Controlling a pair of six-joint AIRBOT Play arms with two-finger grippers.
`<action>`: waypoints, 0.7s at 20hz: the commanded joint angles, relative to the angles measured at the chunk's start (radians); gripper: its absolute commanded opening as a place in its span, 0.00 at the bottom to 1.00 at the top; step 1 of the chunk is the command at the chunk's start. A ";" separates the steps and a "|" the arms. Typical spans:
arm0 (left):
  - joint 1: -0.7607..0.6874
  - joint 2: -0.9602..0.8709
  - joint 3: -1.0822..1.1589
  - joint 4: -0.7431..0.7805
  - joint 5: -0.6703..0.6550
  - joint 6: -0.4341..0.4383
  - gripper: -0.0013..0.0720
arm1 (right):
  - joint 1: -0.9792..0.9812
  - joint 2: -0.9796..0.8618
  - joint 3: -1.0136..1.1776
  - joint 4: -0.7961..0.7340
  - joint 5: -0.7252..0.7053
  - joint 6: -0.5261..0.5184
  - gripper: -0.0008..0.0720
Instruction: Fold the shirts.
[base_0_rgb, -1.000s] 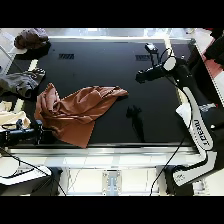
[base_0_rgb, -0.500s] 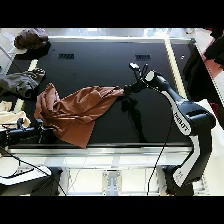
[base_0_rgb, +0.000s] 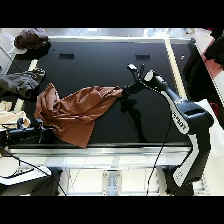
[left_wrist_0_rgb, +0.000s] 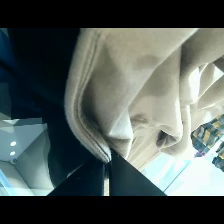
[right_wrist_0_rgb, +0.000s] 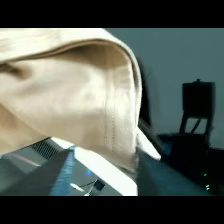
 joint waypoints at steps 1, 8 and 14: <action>-0.001 0.000 0.000 0.000 0.000 0.035 0.03 | 0.000 -0.023 0.001 0.045 0.013 -0.003 0.11; 0.001 0.164 0.131 -0.259 -0.142 0.157 0.03 | -0.040 0.067 0.200 0.014 0.189 0.019 0.02; 0.002 0.508 0.504 -0.589 -0.167 0.184 0.03 | -0.069 0.482 0.410 -0.156 0.582 0.103 0.02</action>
